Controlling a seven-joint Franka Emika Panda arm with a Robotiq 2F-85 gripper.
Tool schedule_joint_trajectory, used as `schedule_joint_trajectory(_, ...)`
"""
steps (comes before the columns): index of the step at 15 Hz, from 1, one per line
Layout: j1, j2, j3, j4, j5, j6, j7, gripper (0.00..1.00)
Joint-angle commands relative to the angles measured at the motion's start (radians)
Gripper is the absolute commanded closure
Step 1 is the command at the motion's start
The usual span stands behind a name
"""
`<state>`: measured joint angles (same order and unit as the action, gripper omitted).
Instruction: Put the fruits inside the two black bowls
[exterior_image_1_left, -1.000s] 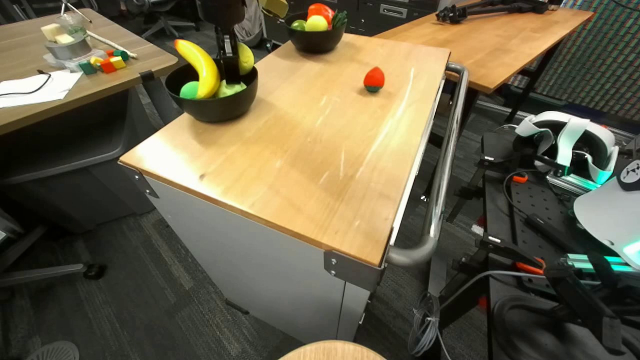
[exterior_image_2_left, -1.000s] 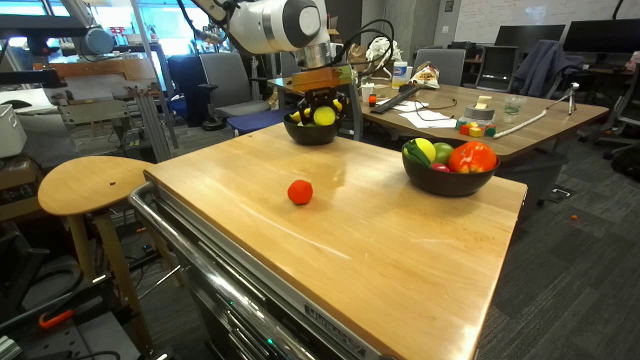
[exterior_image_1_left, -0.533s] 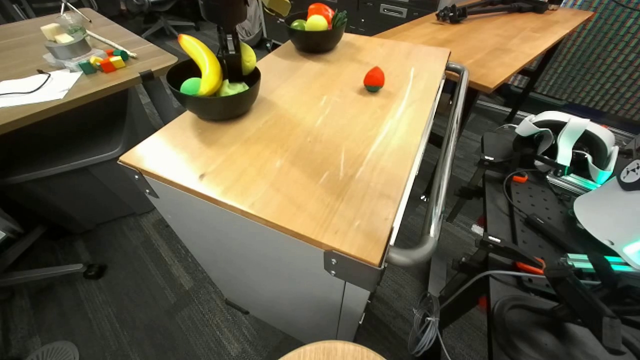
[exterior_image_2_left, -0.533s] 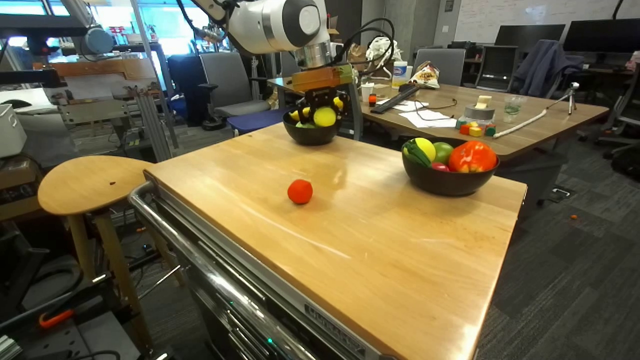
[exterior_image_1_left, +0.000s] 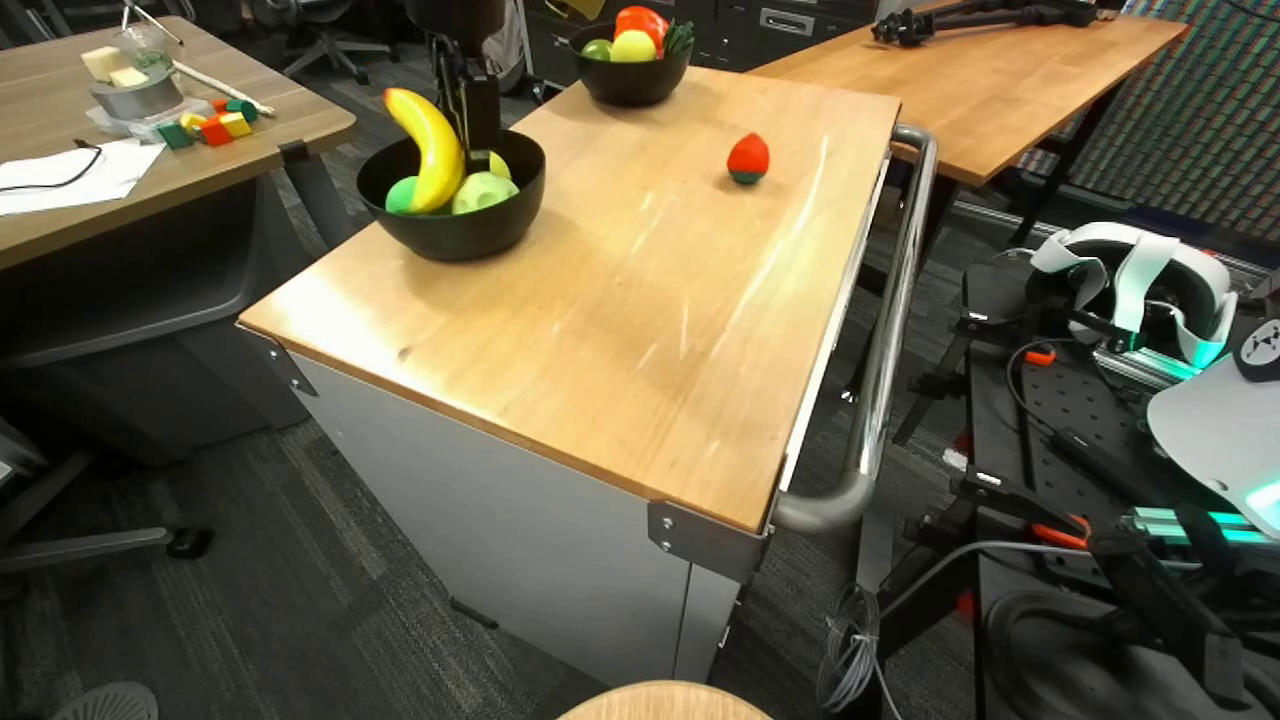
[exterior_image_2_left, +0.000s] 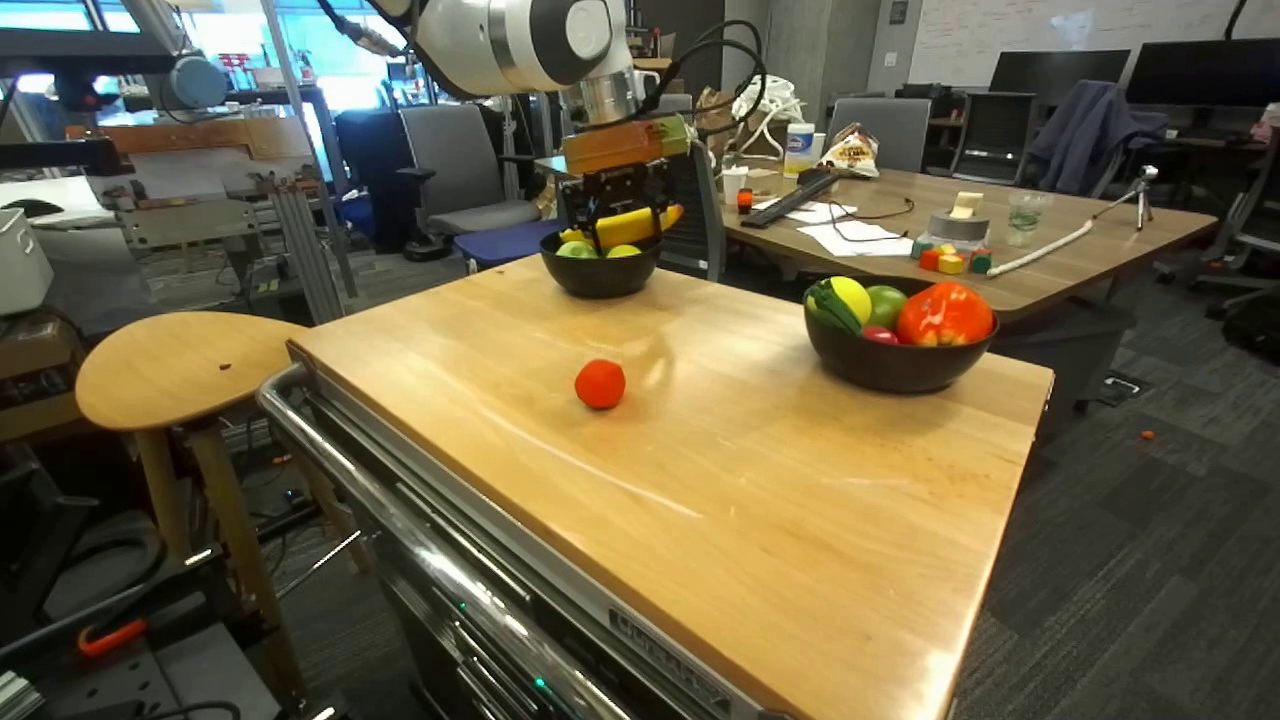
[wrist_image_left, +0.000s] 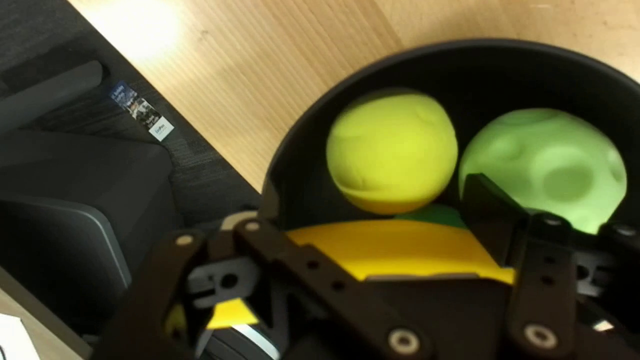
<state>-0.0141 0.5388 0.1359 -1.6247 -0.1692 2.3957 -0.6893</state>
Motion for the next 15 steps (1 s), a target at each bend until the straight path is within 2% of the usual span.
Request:
schedule_joint_trajectory(1,-0.046,-0.143,0.046,-0.163,0.062,0.064,-0.098,0.00)
schedule_joint_trajectory(5,-0.054,-0.338,0.011,-0.338,0.077,0.144,-0.060,0.00)
schedule_joint_trajectory(9,-0.065,-0.516,-0.080,-0.467,0.049,0.167,0.045,0.00)
schedule_joint_trajectory(12,-0.092,-0.602,-0.155,-0.524,0.087,0.075,0.004,0.00)
schedule_joint_trajectory(15,-0.107,-0.561,-0.228,-0.491,0.207,-0.139,-0.189,0.00)
